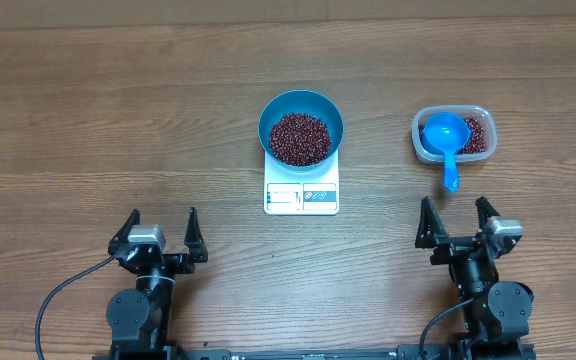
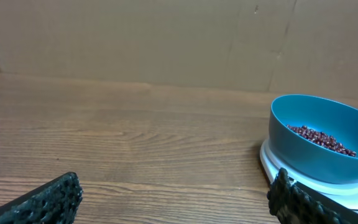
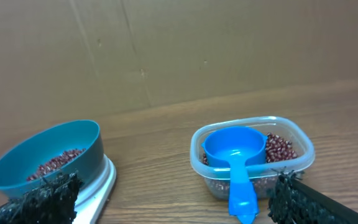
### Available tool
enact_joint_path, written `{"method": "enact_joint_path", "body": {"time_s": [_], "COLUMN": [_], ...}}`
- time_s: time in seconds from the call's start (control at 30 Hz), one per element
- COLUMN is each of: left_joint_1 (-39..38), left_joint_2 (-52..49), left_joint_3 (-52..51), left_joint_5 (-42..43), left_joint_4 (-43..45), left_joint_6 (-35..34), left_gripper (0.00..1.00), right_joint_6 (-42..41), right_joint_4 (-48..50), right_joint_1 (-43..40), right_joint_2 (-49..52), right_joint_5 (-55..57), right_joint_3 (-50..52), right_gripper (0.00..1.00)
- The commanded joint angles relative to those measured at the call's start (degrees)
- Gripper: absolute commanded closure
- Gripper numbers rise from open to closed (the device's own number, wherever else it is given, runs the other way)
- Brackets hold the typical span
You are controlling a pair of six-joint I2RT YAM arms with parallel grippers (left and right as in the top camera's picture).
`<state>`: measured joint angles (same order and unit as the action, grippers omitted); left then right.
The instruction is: Scoop item into bowl and weigh 150g on scale
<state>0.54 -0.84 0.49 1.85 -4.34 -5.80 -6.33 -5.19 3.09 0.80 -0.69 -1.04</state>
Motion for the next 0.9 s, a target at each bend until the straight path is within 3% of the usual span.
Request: {"method": "enact_joint_path", "body": {"time_s": [0.0,0.2,0.87], "left_joint_1": [0.57,0.57,0.57], "left_joint_2": [0.59,0.59,0.59], "left_joint_3": [-0.22,-0.22,-0.22], "left_joint_5": [-0.35,-0.35,-0.35], "left_joint_4": [-0.11,-0.11,-0.13], "left_joint_6": [-0.42,-0.42,-0.42], "left_gripper": [0.0,0.01,0.0], "right_joint_6": [7.04,12.76,11.78], "right_joint_4": [0.24,0.39,0.52], "right_joint_1": [-0.22,-0.22,-0.96], "right_joint_2": [-0.63,-0.63,-0.66], "right_joint_5": [-0.9,-3.06,-1.92], "right_joint_3": [0.59,0.59,0.59], "right_gripper": [0.0,0.0,0.0]}}
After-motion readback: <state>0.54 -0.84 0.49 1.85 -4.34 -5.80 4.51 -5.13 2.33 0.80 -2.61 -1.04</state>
